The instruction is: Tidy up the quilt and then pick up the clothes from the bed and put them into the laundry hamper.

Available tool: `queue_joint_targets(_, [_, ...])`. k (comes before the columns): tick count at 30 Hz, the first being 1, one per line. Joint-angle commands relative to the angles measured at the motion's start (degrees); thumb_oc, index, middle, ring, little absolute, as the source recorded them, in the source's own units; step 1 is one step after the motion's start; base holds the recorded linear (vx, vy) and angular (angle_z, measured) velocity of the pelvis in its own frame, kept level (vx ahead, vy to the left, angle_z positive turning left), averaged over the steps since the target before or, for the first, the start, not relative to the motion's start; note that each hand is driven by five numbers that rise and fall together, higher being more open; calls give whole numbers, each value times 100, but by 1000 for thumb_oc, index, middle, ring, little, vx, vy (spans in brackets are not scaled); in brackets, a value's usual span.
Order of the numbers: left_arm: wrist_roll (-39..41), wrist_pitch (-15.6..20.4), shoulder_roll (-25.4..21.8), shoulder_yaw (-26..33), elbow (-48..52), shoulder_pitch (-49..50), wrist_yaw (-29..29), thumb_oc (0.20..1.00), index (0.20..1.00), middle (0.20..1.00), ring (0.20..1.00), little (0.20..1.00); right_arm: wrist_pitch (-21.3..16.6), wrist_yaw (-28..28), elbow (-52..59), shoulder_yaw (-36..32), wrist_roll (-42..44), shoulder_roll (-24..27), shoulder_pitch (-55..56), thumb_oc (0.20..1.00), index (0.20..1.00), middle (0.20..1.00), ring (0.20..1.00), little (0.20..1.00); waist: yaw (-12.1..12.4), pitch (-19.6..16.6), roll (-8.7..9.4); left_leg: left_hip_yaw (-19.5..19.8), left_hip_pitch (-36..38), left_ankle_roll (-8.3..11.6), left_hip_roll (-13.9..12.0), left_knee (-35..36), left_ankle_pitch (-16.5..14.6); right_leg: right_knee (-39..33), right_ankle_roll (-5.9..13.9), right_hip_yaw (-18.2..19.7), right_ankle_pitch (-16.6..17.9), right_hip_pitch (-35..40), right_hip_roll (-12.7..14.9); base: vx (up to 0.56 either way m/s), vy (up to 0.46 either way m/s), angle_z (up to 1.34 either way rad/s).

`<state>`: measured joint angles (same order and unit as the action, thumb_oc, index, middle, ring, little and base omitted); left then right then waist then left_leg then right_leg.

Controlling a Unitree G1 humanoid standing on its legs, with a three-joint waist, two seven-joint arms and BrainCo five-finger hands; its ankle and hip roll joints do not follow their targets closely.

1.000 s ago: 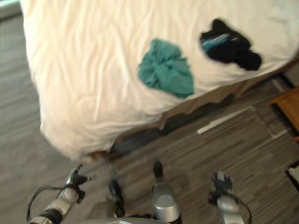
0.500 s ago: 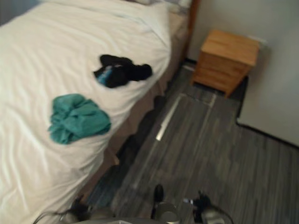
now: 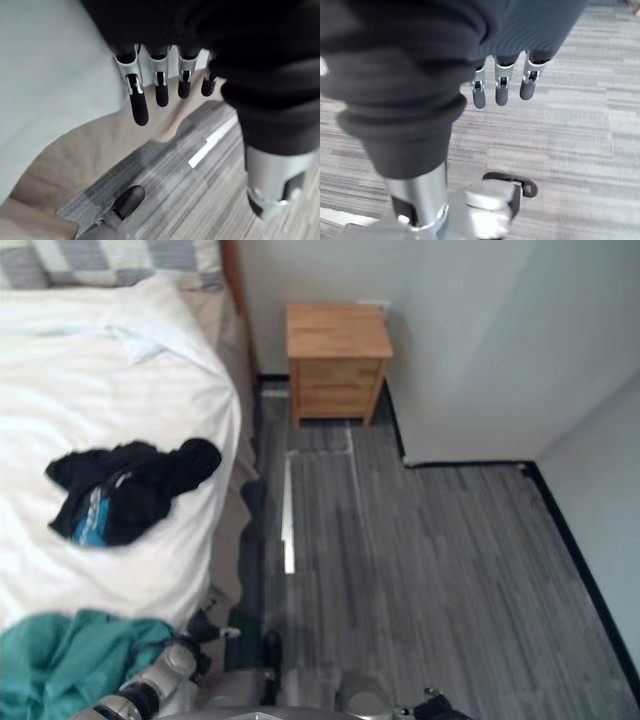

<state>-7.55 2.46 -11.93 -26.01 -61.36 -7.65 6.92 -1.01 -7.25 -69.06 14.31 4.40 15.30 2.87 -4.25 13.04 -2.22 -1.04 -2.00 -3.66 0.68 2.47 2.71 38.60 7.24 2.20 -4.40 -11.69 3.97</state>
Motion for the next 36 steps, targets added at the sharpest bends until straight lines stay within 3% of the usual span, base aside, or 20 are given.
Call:
queue_joint_targets(1, [-435,30,-392,154,-64,-230,211,1000,1000,1000,1000,1000,-135,-62,116,-170,74,71,-394,1000,1000,1000,1000,1000,-199,327,-65,202,679,612,-154,150,-488,-1317,160,71,17,-128,-528,380,-5,31])
queue_joint_targets(2, [-438,37,-389,153,-74,-227,213,1000,1000,1000,1000,1000,-136,-64,118,-166,77,71,-386,1000,1000,1000,1000,1000,-237,349,-69,240,727,609,-158,155,-520,-1326,159,35,-29,-63,-520,819,-55,25])
queue_joint_targets(3, [-536,-49,-322,123,-442,-737,296,1000,1000,1000,1000,1000,-135,-106,93,-111,148,35,-409,1000,1000,1000,1000,1000,-518,248,82,333,1069,646,52,244,-775,-2594,137,112,86,-365,-544,652,-71,52])
queue_joint_targets(5, [-718,-85,-282,170,-646,-725,327,1000,1000,1000,1000,1000,-58,-128,14,-143,88,-11,-385,1000,1000,1000,1000,1000,-654,215,33,323,1408,707,-17,253,-1146,-3624,205,-606,384,-446,-321,687,-96,79])
queue_joint_targets(8, [-895,-115,-282,274,-794,-448,387,1000,1000,1000,1000,1000,-96,-153,42,-147,-16,-43,-321,1000,1000,1000,1000,1000,-675,117,18,173,1947,774,-9,22,-1556,-3779,142,-1734,533,-510,-48,515,-82,14])
queue_joint_targets(9, [-892,-90,-286,351,-835,-379,373,1000,1000,1000,1000,1000,-109,-138,27,-184,13,-35,-301,1000,1000,1000,1000,1000,-714,83,-59,243,1966,860,-77,-323,-1447,-3722,70,-1624,550,-411,-144,770,-94,-13])
queue_joint_targets(11, [-627,-100,-324,617,-799,-231,386,1000,1000,1000,1000,1000,-113,-120,-77,-253,88,4,-331,1000,1000,1000,1000,1000,-671,35,-144,99,1592,1229,-174,-1662,-615,-3820,-101,-1649,689,-23,-183,483,-78,14])
queue_joint_targets(13, [-428,-73,-446,731,-648,-71,385,1000,1000,1000,1000,1000,-159,-118,-9,-232,162,93,-403,1000,1000,1000,1000,1000,-403,228,131,196,594,1345,-47,-3775,93,-3930,-276,-1435,678,499,-60,415,-155,33])
queue_joint_targets(15, [-336,-84,-440,679,-537,-116,480,1000,1000,1000,1000,1000,-121,-140,24,-84,85,149,-577,1000,1000,1000,1000,1000,-101,377,428,98,-240,1125,-1,-4704,-252,-4078,-331,-1171,569,883,53,451,-95,-60])
queue_joint_targets(17, [-283,-54,-423,700,-485,-40,519,1000,1000,1000,1000,1000,-93,-118,22,36,11,137,-572,1000,1000,1000,1000,1000,206,389,495,-19,-806,991,-210,-4288,-473,-4229,-293,-951,337,1286,62,581,75,-129])
queue_joint_targets(19, [-215,-52,-356,763,-468,41,593,1000,1000,1000,1000,1000,-111,-118,51,140,-58,113,-552,1000,1000,1000,1000,1000,444,336,400,-99,-852,835,-239,-2838,-678,-4299,-208,-715,88,1592,-27,602,195,-114])
queue_joint_targets(22, [-309,-93,-341,789,-491,175,554,1000,1000,1000,1000,1000,-118,-157,43,129,-126,102,-492,1000,1000,1000,1000,1000,678,175,275,-663,-853,849,-392,-736,-38,-4291,-149,-688,-317,2064,-155,520,182,-44])
queue_joint_targets(24, [-397,-143,-430,829,-547,252,494,1000,1000,1000,1000,1000,-53,-165,50,172,-287,87,-434,1000,1000,1000,1000,1000,725,99,279,-1064,-642,687,-401,-581,-85,-3574,-147,-795,-553,2042,-277,435,148,-93])
queue_joint_targets(25, [-366,-182,-456,857,-591,174,486,1000,1000,1000,1000,1000,-18,-106,43,297,-475,40,-445,1000,1000,1000,1000,1000,778,97,338,-877,-544,575,-247,-657,-188,-2674,25,-810,-532,1842,-265,376,184,-68])
queue_joint_targets(27, [-337,-199,-383,831,-641,120,561,1000,1000,1000,1000,1000,-11,-128,129,293,-649,39,-533,1000,1000,1000,1000,1000,662,241,275,-725,-256,448,-145,-594,-323,-1292,573,-1000,220,1079,3,256,160,11])
queue_joint_targets(30, [-88,-312,-342,891,-820,-187,683,1000,1000,1000,1000,1000,2,-188,275,351,-593,48,-722,1000,1000,1000,1000,1000,529,330,124,-221,213,405,-227,-204,-340,-600,467,-809,199,312,62,264,3,119])
queue_joint_targets(33, [-121,-236,-266,832,-803,-34,671,1000,1000,1000,1000,1000,-31,-234,267,427,-594,-9,-764,1000,1000,1000,1000,1000,509,320,235,325,313,420,-111,-175,-373,-1609,209,-472,-140,361,-144,349,-187,177])
queue_joint_targets(34, [-103,-176,-257,824,-778,-78,672,1000,1000,1000,1000,1000,-12,-245,266,429,-562,51,-770,1000,1000,1000,1000,1000,410,299,404,815,379,451,73,-246,-508,-2694,183,524,-153,416,-361,285,-183,269])
queue_joint_targets(35, [-129,-169,-284,794,-805,-121,652,1000,1000,1000,1000,1000,-4,-248,223,410,-573,100,-743,1000,1000,1000,1000,1000,428,235,486,1128,338,422,215,-320,-611,-3087,120,1009,-165,593,-380,282,-183,282])
queue_joint_targets(36, [-129,-169,-286,795,-805,-123,652,1000,1000,1000,1000,1000,-5,-248,221,410,-573,98,-746,1000,1000,1000,1000,1000,422,225,488,1133,319,424,216,-318,-594,-3115,121,1005,-138,588,-375,167,-128,250])
